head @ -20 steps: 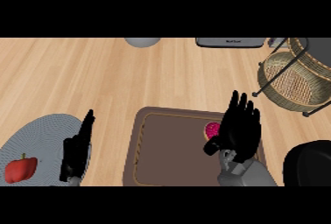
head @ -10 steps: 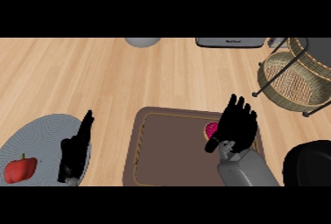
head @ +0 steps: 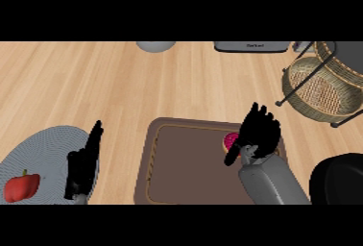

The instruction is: Pick the cupcake from the tray and place it in the tiered basket

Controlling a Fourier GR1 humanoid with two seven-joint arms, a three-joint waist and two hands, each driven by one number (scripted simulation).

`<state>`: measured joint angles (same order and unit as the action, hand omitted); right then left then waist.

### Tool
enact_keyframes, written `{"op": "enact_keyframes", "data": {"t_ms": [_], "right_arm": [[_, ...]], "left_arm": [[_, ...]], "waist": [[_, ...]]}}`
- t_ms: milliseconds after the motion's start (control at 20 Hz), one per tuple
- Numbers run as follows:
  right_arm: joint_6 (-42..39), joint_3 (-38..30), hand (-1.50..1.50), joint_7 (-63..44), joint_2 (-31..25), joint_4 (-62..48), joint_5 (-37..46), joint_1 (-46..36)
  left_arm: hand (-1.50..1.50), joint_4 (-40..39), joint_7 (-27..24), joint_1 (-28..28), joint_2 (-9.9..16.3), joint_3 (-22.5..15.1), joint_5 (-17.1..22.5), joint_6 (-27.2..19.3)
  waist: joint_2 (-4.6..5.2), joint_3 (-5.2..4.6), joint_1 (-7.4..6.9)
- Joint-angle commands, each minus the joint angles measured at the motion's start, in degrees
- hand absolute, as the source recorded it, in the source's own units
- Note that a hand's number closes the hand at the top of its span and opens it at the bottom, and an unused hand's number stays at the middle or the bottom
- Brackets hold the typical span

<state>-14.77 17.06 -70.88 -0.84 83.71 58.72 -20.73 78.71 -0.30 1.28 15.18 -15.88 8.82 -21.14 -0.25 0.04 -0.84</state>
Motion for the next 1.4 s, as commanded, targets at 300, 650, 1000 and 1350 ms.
{"op": "enact_keyframes", "data": {"t_ms": [300, 650, 1000, 1350], "right_arm": [[-2.18, -1.94, -1.50, -14.31, 0.81, -5.52, -4.78, -2.28], [2.61, 0.64, -1.50, -14.33, 0.82, -7.20, -5.78, 0.65], [3.35, 2.47, 1.50, -14.34, 0.82, -8.24, -4.67, 1.25], [3.22, 5.52, 1.50, -10.06, 0.83, -13.12, -2.76, -3.33]], "left_arm": [[0.00, -1.41, -0.87, 0.74, -0.77, 0.06, -0.86, -0.21], [0.00, 0.08, -0.51, 1.81, 0.39, 0.92, -0.13, 1.36], [0.00, 1.68, 1.59, 1.81, -0.41, -0.02, -1.47, 0.20], [0.00, -1.72, -0.15, 0.32, -0.75, 1.48, -1.33, 1.83]], "waist": [[0.27, -0.17, 0.15], [0.20, -0.13, 0.00], [0.25, -0.06, 0.07], [0.42, -0.08, 0.02]]}}
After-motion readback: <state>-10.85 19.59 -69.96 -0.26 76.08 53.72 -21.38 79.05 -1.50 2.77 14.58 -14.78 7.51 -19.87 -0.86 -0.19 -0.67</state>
